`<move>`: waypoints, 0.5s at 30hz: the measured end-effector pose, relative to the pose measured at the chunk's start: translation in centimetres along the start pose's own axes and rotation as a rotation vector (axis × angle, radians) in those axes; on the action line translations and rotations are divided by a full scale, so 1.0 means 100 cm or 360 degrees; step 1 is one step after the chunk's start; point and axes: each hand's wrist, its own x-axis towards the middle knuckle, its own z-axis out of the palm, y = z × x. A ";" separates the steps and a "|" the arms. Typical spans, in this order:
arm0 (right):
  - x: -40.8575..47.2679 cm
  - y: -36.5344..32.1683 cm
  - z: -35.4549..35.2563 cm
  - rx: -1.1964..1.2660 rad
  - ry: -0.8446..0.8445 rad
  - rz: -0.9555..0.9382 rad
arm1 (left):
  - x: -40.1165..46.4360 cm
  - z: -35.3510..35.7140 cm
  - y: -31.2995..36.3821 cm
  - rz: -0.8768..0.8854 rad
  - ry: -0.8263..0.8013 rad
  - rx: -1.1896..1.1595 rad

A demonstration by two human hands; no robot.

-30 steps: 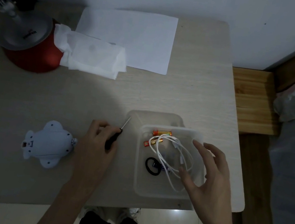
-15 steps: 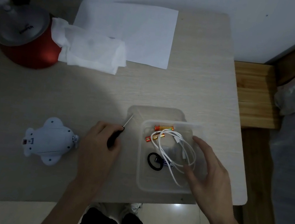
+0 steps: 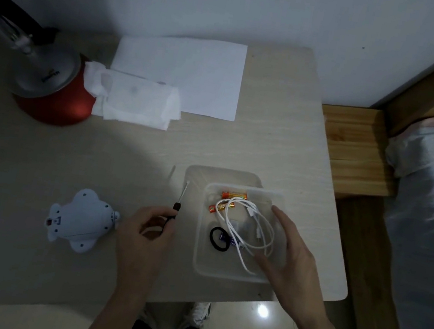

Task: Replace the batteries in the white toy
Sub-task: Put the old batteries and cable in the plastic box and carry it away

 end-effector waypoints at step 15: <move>0.003 -0.014 0.016 0.0371 0.0271 0.0048 | -0.013 0.008 -0.007 0.0002 0.0002 -0.0054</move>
